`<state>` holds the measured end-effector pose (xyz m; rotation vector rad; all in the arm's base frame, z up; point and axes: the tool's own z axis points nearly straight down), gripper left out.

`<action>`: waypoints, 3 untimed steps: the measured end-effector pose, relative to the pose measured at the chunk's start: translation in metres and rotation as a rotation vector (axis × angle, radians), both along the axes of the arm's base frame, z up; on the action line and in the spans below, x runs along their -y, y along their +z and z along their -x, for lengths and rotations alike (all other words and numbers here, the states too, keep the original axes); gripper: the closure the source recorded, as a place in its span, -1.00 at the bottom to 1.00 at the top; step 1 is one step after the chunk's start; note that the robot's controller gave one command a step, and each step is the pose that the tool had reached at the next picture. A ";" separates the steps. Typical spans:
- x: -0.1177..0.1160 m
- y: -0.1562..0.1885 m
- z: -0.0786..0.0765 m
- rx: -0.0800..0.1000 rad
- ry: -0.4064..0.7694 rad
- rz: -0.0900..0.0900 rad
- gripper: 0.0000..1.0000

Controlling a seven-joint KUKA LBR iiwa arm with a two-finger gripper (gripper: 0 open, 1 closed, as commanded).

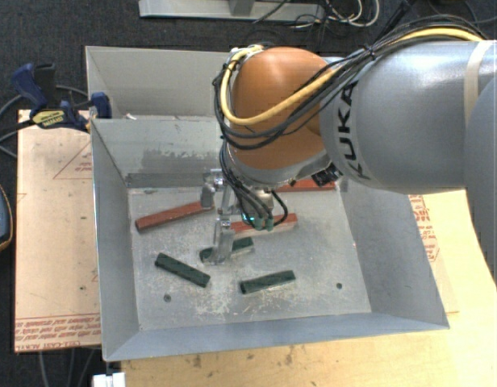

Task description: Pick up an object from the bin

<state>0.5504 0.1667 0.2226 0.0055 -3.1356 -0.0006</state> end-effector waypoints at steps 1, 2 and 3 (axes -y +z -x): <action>-0.019 -0.156 0.027 0.000 -0.194 0.002 -1.00; -0.028 -0.121 0.034 0.008 -0.230 -0.002 -1.00; -0.024 -0.123 0.033 0.007 -0.372 0.000 -1.00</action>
Offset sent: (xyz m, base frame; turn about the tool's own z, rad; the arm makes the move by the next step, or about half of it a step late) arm -0.0249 0.0184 -0.1526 0.1966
